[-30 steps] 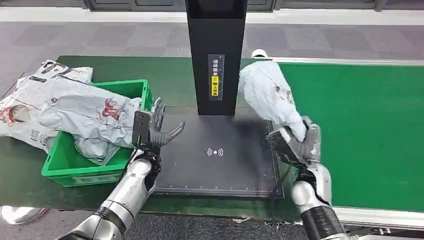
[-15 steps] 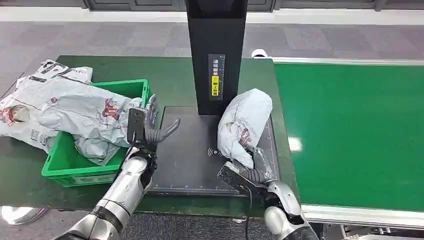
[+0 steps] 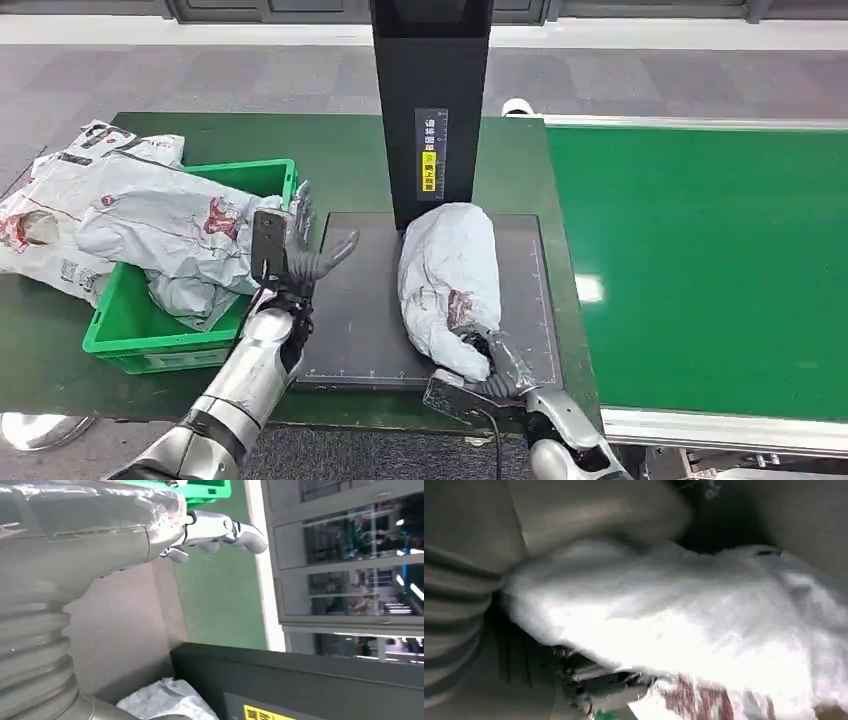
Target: Moved the parcel from conveyor to table for the left to box.
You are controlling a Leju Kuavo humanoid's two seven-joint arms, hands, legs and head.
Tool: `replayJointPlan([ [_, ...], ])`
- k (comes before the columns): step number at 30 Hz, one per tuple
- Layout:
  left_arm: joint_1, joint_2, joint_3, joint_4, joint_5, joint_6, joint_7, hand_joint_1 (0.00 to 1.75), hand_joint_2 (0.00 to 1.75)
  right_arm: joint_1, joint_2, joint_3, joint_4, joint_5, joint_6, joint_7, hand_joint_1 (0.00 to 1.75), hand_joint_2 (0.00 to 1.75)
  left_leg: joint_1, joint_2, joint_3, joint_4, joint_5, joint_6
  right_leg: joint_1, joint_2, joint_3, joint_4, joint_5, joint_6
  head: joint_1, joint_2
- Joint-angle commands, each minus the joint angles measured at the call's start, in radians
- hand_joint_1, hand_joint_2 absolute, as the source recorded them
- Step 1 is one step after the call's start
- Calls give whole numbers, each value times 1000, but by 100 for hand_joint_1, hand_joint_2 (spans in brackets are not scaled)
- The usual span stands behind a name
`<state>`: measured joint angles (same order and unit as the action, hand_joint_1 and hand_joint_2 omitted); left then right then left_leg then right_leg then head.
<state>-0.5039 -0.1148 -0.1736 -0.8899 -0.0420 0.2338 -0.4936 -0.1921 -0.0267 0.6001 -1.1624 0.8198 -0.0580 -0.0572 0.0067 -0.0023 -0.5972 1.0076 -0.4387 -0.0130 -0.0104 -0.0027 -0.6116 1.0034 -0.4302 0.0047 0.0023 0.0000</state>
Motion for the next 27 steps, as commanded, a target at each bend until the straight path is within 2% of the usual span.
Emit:
replayJointPlan([
  [1,9,-12,9,-45,-13,16,-9,0,175,38,39,-116,-157,-46,-173,-89,0,175,-1,0,0,0,-1,0,0,0,0,0,-1,0,0,0],
  [2,28,-10,-4,-67,-29,27,-19,0,175,65,54,-167,-184,-3,-293,-102,0,175,0,0,2,-1,-1,0,0,0,2,-1,-1,0,0,0],
  [4,55,-6,-34,-95,-65,37,-35,0,175,92,75,-239,-203,-56,-373,-154,0,175,0,-1,2,-1,-1,0,0,-1,2,-1,-1,0,0,0],
  [7,59,-8,-38,-99,-68,39,-36,0,175,89,72,-245,-195,-62,-377,-160,0,175,-1,-2,2,-2,-1,1,-1,-2,3,-1,-2,0,0,0],
  [10,47,-12,-72,-78,-108,30,-43,0,175,69,101,-318,-145,-175,-508,-273,0,175,0,-1,3,-1,-1,1,0,-1,4,-2,-1,0,0,0],
  [12,34,-14,-105,-55,-121,7,-48,0,175,44,99,-354,-103,-256,-540,-322,0,175,0,-1,2,-1,-1,1,0,-1,3,-2,-1,0,0,0],
  [16,28,-8,-165,-32,-155,-26,-34,0,175,31,101,-402,-59,-330,-584,-376,0,175,0,-2,2,-2,0,1,-1,-3,3,-3,0,0,0,0],
  [18,31,1,-226,-26,-188,-75,-27,0,175,10,98,-429,-6,-371,-588,-390,0,175,0,-1,2,-2,-1,1,0,-2,3,-4,0,0,0,0],
  [20,9,13,-339,41,-326,-61,28,0,175,-21,94,-447,50,-409,-582,-413,0,175,0,-1,3,-3,0,1,0,-2,5,-5,1,0,0,0],
  [22,6,8,-341,59,-327,-53,20,0,175,-26,94,-448,58,-413,-581,-418,0,175,0,-2,3,-2,-1,1,0,-2,4,-4,0,0,0,0],
  [25,-47,3,-432,199,-475,-18,155,0,175,-18,94,-459,47,-462,-581,-445,0,175,-1,-1,4,-4,-1,1,-1,-1,5,-5,0,1,0,0],
  [27,-67,-20,-462,289,-549,20,199,0,175,-10,89,-451,46,-481,-576,-463,0,175,-1,-1,4,-3,-1,1,-1,-1,5,-4,0,0,0,0],
])
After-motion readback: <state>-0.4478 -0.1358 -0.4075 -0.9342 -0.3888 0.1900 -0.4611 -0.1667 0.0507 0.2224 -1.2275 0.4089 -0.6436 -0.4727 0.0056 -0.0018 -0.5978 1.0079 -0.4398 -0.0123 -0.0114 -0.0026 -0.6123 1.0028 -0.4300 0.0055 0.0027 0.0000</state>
